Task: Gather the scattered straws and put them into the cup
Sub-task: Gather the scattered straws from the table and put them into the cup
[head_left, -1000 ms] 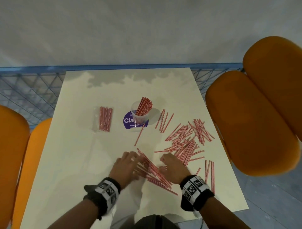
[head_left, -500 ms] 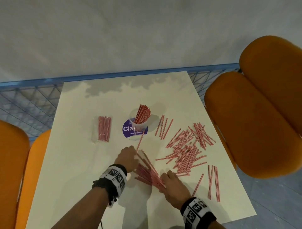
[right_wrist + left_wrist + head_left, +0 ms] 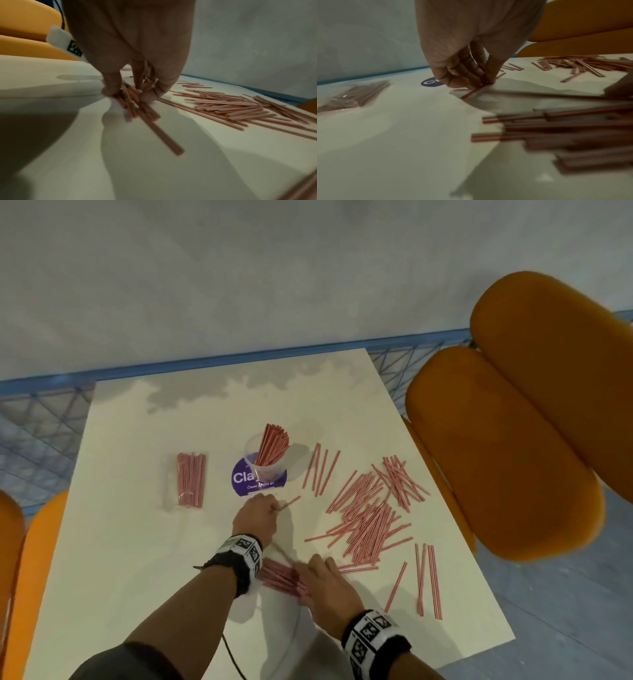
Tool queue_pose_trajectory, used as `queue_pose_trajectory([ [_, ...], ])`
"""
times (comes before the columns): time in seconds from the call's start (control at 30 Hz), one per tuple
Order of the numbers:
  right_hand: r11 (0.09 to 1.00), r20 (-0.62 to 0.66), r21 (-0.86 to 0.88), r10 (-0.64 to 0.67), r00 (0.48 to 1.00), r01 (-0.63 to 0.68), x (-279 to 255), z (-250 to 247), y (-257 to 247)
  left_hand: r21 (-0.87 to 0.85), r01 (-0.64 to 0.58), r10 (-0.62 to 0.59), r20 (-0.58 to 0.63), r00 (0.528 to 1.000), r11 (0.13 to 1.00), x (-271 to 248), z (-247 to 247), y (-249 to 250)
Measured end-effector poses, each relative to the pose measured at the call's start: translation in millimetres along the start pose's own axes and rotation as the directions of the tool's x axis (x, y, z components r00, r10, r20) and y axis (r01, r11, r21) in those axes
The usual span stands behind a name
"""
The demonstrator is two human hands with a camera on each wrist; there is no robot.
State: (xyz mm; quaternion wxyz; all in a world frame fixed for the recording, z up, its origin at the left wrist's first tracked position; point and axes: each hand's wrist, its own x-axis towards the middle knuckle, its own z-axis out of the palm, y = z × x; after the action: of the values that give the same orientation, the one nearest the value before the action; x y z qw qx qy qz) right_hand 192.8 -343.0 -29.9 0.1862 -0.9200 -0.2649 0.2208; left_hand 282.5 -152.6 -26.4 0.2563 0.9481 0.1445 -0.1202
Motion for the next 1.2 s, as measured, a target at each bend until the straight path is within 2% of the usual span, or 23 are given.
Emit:
queue_pose_trajectory([
  [0.1, 0.996, 0.002, -0.037, -0.076, 0.997, 0.076, -3, 6, -5, 0.044, -0.14, 0.136, 0.08, 0.987, 0.989, -16, 5, -4],
  [0.17, 0.996, -0.007, -0.033, -0.082, 0.997, 0.082, -9, -2, -5, 0.096, -0.233, 0.22, 0.133, 0.966, 0.968, -31, 6, -11],
  [0.23, 0.998, -0.046, -0.028, -0.061, 0.997, 0.06, -15, -18, 3, 0.156, -0.302, 0.268, 0.205, 0.941, 0.94, -48, 4, -22],
  [0.3, 0.999, -0.102, -0.039, 0.021, 0.995, -0.025, -17, -34, 24, 0.208, -0.37, 0.301, 0.301, 0.905, 0.905, -66, 1, -33],
  [0.37, 0.998, -0.118, -0.042, 0.049, 0.992, -0.055, -14, -41, 46, 0.205, -0.429, 0.352, 0.326, 0.877, 0.88, -82, 3, -46],
  [0.43, 0.997, -0.07, -0.05, 0.047, 0.996, -0.051, -9, -41, 58, 0.192, -0.449, 0.385, 0.295, 0.875, 0.873, -96, 9, -56],
  [0.6, 1.0, 0.014, 0.002, -0.005, 1.0, 0.005, 2, -29, 49, 0.137, -0.444, 0.419, 0.176, 0.891, 0.886, -125, 39, -64],
  [0.7, 0.998, 0.004, 0.047, -0.042, 0.999, 0.042, 9, -28, 28, 0.154, -0.448, 0.437, 0.101, 0.894, 0.88, -131, 50, -61],
  [0.77, 0.998, -0.009, 0.062, -0.005, 1.0, 0.006, 10, -31, 29, 0.14, -0.395, 0.382, 0.111, 0.918, 0.908, -131, 45, -61],
  [0.87, 0.999, 0.055, 0.003, 0.04, 0.998, -0.04, 7, -30, 40, 0.132, -0.316, 0.298, 0.143, 0.944, 0.939, -133, 35, -68],
  [0.97, 0.999, 0.135, 0.016, 0.025, 0.991, -0.028, 11, -26, 21, 0.076, -0.3, 0.285, 0.161, 0.945, 0.951, -134, 34, -62],
  [1.1, 0.999, 0.185, -0.033, -0.009, 0.983, 0.015, 16, -33, -9, 0.108, -0.303, 0.285, 0.155, 0.946, 0.947, -134, 39, -45],
  [1.13, 0.999, 0.185, -0.05, 0.005, 0.983, 0.004, 13, -38, -8, 0.111, -0.275, 0.259, 0.134, 0.956, 0.955, -136, 34, -45],
  [1.2, 0.994, 0.227, -0.098, 0.06, 0.972, -0.039, 2, -45, 2, 0.136, -0.15, 0.132, 0.13, 0.983, 0.979, -141, 19, -52],
])
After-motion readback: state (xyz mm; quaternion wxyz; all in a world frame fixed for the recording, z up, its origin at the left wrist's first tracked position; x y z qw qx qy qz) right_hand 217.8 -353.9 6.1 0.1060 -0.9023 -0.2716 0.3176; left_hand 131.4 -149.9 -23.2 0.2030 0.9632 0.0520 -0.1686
